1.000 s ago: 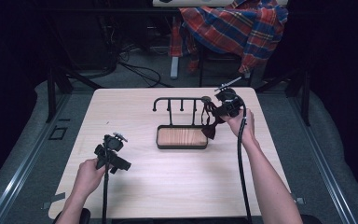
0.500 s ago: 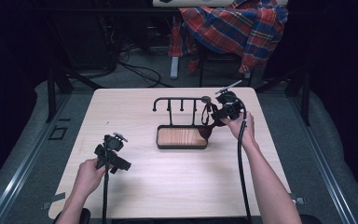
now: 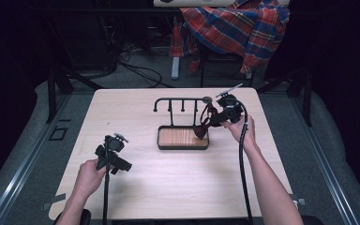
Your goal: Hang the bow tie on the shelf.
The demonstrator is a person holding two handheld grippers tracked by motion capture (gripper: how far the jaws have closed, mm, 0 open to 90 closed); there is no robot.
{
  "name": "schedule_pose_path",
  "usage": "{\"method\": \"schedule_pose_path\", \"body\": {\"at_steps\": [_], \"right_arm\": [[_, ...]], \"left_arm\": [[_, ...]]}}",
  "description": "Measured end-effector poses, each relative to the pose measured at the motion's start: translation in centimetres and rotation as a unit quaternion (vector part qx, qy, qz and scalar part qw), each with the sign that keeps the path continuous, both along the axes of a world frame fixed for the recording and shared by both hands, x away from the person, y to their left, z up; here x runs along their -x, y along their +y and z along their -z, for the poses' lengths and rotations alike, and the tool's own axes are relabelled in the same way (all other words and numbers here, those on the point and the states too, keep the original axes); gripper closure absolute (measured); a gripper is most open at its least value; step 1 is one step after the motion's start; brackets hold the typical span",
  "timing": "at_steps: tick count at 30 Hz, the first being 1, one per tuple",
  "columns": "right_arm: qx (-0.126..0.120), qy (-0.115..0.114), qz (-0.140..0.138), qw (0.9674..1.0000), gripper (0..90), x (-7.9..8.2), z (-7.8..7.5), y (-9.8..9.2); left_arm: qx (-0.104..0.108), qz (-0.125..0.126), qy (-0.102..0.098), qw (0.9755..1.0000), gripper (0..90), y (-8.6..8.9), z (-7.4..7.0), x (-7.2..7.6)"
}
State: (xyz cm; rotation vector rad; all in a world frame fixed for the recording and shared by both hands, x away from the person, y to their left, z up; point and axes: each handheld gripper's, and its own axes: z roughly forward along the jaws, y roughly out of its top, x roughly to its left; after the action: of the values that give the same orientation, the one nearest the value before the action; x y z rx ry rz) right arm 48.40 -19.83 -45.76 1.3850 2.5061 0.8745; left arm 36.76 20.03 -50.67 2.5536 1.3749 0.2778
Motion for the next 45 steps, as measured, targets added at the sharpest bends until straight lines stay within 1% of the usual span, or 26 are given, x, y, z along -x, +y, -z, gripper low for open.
{"method": "schedule_pose_path", "body": {"at_steps": [3,5,7,10,11,15,17,19,20,24,26,28,31,32,33,34,35,38,39,40,41,42,43,44,45], "right_arm": [[-0.004,-0.007,-0.003,1.0,62.2,0.3,-0.3,0.1],[-0.004,-0.01,-0.007,0.9999,61.1,0.4,-0.5,0.1],[0.005,-0.012,-0.011,0.9998,59.6,0.5,-0.7,0.2],[0.009,-0.014,-0.017,0.9997,57.2,0.6,-0.9,0.2],[0.014,-0.014,-0.026,0.9995,52.2,0.7,-1.1,0.1],[0.012,-0.017,-0.028,0.9994,42.5,1.0,-1.4,0.0],[0.022,-0.018,-0.033,0.9991,37.1,1.1,-1.6,0.0],[0.03,-0.021,-0.041,0.9985,33.1,1.3,-1.9,0.0],[0.027,-0.025,-0.041,0.9985,31.2,1.4,-1.9,0.1],[0.039,-0.028,-0.053,0.9975,25.0,1.9,-2.4,0.1],[0.041,-0.028,-0.061,0.9969,23.0,2.1,-2.6,0.2],[0.046,-0.03,-0.063,0.9965,21.1,2.4,-2.8,0.2],[0.048,-0.028,-0.066,0.9963,18.4,2.8,-3.1,0.3],[0.05,-0.022,-0.074,0.9957,17.2,2.9,-3.3,0.3],[0.05,-0.022,-0.074,0.9957,17.2,2.9,-3.3,0.3],[0.061,-0.014,-0.077,0.995,15.3,3.1,-3.3,0.3],[0.059,-0.018,-0.073,0.9954,15.2,3.3,-3.3,0.4],[0.057,-0.018,-0.071,0.9957,14.4,3.7,-3.5,0.4],[0.057,-0.019,-0.072,0.9956,14.1,3.8,-3.6,0.4],[0.063,-0.015,-0.078,0.9948,13.5,3.9,-3.8,0.2],[0.056,-0.017,-0.072,0.9957,12.6,4.2,-3.7,0.3],[0.056,-0.017,-0.071,0.9958,12.0,4.3,-3.8,0.2],[0.05,-0.015,-0.071,0.9961,11.6,4.5,-3.8,0.2],[0.049,-0.015,-0.071,0.9961,11.1,4.8,-3.8,0.2],[0.054,-0.012,-0.075,0.9957,10.4,4.9,-3.8,0.1]], "left_arm": [[0.0,0.0,0.0,1.0,14.7,0.0,0.0,0.0],[0.0,0.001,0.0,1.0,14.7,0.0,0.0,0.0],[0.0,-0.001,-0.001,1.0,14.7,0.0,0.0,0.0],[-0.001,-0.002,0.0,1.0,14.7,0.1,0.0,0.0],[0.0,-0.002,0.001,1.0,14.7,0.0,0.0,0.0],[-0.001,-0.001,0.001,1.0,14.7,0.0,0.0,0.0],[-0.002,-0.001,0.001,1.0,14.7,0.0,0.0,0.0],[-0.002,-0.002,0.001,1.0,14.7,0.0,0.1,0.0],[-0.002,-0.002,0.001,1.0,14.7,0.0,0.1,0.0],[-0.001,-0.003,0.002,1.0,14.7,-0.1,0.1,0.0],[-0.002,-0.002,0.002,1.0,14.8,-0.1,0.1,0.0],[-0.002,-0.002,0.002,1.0,14.7,-0.1,0.1,0.0],[-0.001,-0.002,0.002,1.0,14.7,-0.1,0.1,0.0],[-0.001,-0.003,0.002,1.0,14.7,-0.1,0.1,0.0],[-0.001,-0.003,0.002,1.0,14.7,-0.1,0.1,0.0],[-0.002,-0.002,0.001,1.0,14.8,-0.1,0.0,0.0],[-0.002,-0.001,0.001,1.0,14.7,-0.1,0.0,0.1],[-0.002,-0.001,0.0,1.0,14.7,-0.1,0.0,0.1],[-0.002,-0.001,0.001,1.0,14.8,-0.1,0.0,0.1],[-0.002,-0.001,0.001,1.0,14.7,-0.1,0.0,0.1],[-0.002,-0.001,0.001,1.0,14.8,-0.1,0.0,0.1],[-0.002,-0.001,0.001,1.0,14.8,-0.1,0.0,0.0],[-0.001,-0.001,0.001,1.0,14.8,-0.1,0.0,0.0],[-0.001,-0.001,0.001,1.0,14.8,-0.1,0.0,0.0],[0.0,-0.001,0.001,1.0,14.7,-0.1,0.1,0.0]]}}
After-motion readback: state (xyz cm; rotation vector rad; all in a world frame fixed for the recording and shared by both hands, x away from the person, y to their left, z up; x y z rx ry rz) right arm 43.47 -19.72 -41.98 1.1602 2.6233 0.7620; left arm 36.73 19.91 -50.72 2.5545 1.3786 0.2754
